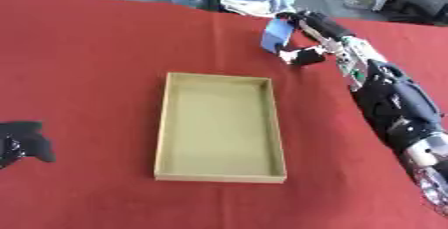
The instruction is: Pick up objects on the table and place them in the box.
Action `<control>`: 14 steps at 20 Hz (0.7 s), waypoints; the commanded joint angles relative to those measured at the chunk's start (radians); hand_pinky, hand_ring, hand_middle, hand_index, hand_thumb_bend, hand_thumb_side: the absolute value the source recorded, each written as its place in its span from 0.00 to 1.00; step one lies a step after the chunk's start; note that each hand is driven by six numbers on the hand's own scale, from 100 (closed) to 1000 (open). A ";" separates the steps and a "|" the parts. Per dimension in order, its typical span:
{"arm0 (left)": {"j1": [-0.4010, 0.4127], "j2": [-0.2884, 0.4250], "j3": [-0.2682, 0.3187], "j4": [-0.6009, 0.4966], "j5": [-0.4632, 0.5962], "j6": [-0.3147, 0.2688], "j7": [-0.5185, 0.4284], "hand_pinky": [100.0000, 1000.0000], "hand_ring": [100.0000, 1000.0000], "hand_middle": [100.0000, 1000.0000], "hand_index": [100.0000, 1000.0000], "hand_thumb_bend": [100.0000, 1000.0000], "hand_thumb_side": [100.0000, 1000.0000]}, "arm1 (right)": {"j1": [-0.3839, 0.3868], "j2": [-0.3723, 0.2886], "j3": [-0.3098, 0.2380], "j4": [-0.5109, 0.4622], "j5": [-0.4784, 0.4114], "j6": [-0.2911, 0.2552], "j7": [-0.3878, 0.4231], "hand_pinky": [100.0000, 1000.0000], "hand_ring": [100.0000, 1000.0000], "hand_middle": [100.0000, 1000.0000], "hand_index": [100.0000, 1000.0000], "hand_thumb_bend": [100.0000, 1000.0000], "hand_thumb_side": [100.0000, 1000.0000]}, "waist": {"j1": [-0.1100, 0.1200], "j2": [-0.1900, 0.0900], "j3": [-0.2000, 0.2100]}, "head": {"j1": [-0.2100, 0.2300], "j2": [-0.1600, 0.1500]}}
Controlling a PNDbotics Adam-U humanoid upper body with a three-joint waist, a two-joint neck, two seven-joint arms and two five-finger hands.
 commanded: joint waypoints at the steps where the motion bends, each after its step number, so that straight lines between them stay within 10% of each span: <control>1: 0.000 0.003 0.009 -0.015 -0.002 0.003 0.001 0.68 0.55 0.56 0.79 0.00 0.83 | -0.008 -0.029 0.021 -0.065 -0.077 -0.038 0.054 0.69 0.65 0.50 0.95 0.00 0.37 | 0.010 -0.032 -0.013 | 0.008 0.002; 14: 0.027 0.002 0.022 -0.013 0.001 0.001 0.016 0.68 0.56 0.56 0.79 0.00 0.82 | 0.062 -0.057 0.208 -0.449 -0.412 -0.164 0.321 0.69 0.66 0.52 0.96 0.00 0.34 | 0.034 -0.064 -0.093 | 0.045 0.041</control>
